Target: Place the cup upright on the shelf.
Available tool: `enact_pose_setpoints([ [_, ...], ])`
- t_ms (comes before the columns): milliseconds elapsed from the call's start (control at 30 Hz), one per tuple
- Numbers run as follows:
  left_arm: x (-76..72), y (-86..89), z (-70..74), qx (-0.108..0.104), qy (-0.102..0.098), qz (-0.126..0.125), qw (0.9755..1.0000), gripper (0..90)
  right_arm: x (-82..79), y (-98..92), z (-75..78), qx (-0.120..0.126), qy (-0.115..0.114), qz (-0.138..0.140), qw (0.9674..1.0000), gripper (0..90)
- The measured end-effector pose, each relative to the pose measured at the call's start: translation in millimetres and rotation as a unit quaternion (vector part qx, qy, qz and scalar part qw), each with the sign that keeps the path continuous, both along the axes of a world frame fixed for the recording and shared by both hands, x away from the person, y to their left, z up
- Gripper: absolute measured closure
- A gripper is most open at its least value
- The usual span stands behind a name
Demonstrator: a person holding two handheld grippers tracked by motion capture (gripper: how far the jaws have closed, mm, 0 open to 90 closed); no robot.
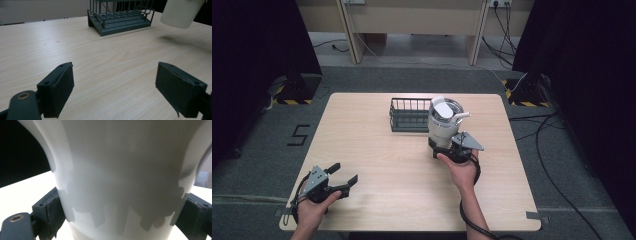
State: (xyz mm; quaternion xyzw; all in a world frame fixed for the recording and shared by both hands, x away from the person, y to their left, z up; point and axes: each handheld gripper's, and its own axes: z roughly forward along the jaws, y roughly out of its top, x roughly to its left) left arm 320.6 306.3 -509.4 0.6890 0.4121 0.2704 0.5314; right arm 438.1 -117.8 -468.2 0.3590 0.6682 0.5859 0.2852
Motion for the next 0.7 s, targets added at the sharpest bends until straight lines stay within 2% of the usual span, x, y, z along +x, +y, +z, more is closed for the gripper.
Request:
enact_pose_setpoints([
  [700, 0.3, 0.8, 0.2, -0.001, 0.0, 0.002, 1.0, 14.6, 19.9, 3.2, 18.4, 0.003, -0.001, -0.004, 1.0, 11.2],
])
